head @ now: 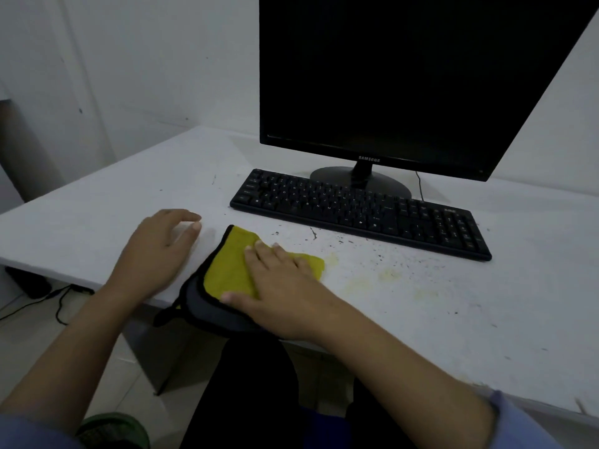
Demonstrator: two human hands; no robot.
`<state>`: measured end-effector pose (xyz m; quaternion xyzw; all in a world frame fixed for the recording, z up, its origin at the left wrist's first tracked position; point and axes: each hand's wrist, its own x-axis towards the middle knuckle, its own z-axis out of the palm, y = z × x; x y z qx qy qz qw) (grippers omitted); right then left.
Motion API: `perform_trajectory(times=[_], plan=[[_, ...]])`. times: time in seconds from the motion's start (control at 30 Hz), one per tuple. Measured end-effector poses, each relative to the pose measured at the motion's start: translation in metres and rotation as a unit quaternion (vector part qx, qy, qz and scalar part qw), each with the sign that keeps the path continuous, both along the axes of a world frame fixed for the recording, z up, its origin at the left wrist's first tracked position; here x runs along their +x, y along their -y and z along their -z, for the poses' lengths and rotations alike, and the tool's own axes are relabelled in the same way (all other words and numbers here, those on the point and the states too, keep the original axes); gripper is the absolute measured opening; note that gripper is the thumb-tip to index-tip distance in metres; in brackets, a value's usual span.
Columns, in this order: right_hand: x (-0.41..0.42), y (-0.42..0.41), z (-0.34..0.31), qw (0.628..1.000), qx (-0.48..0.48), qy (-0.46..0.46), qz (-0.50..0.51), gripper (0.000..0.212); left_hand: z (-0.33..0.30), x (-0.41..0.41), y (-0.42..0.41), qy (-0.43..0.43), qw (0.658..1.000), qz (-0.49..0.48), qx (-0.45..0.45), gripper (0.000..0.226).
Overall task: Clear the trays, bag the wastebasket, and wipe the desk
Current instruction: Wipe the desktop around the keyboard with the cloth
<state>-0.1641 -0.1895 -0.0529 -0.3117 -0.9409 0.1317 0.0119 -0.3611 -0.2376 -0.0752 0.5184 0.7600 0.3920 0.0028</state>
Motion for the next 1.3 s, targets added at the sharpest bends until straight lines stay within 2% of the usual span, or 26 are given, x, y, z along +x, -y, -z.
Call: perform_trajectory(times=[0.1, 0.2, 0.37, 0.67, 0.87, 1.03, 1.13, 1.3], plan=[[-0.009, 0.002, 0.013, 0.998, 0.001, 0.043, 0.038, 0.084, 0.005, -0.001, -0.004, -0.048, 0.995, 0.005, -0.089, 0.059], [-0.008, -0.002, 0.013, 0.999, 0.016, 0.034, 0.040, 0.075, 0.009, -0.002, -0.007, -0.096, 0.987, 0.006, -0.129, 0.050], [-0.009, -0.020, 0.011, 0.998, 0.028, 0.053, 0.029, 0.062, 0.011, -0.003, -0.004, -0.085, 0.988, 0.016, -0.124, 0.049], [0.015, -0.045, 0.004, 0.995, 0.041, 0.074, 0.051, 0.053, 0.007, 0.002, -0.002, -0.064, 0.992, 0.008, -0.111, 0.049], [0.058, -0.007, -0.002, 0.996, 0.054, 0.067, -0.021, 0.052, 0.002, 0.003, 0.000, -0.058, 0.992, 0.005, -0.114, 0.060], [0.087, -0.005, -0.001, 0.997, 0.047, 0.058, -0.012, 0.051, -0.005, 0.028, 0.003, -0.041, 0.998, 0.017, -0.052, 0.043], [0.081, -0.021, 0.000, 0.998, 0.032, 0.041, 0.019, 0.051, 0.000, 0.041, 0.000, -0.064, 0.995, 0.051, -0.055, 0.043], [0.045, -0.054, 0.000, 0.999, 0.024, 0.023, 0.030, 0.050, 0.007, 0.042, -0.004, -0.058, 0.996, 0.018, -0.060, 0.036]])
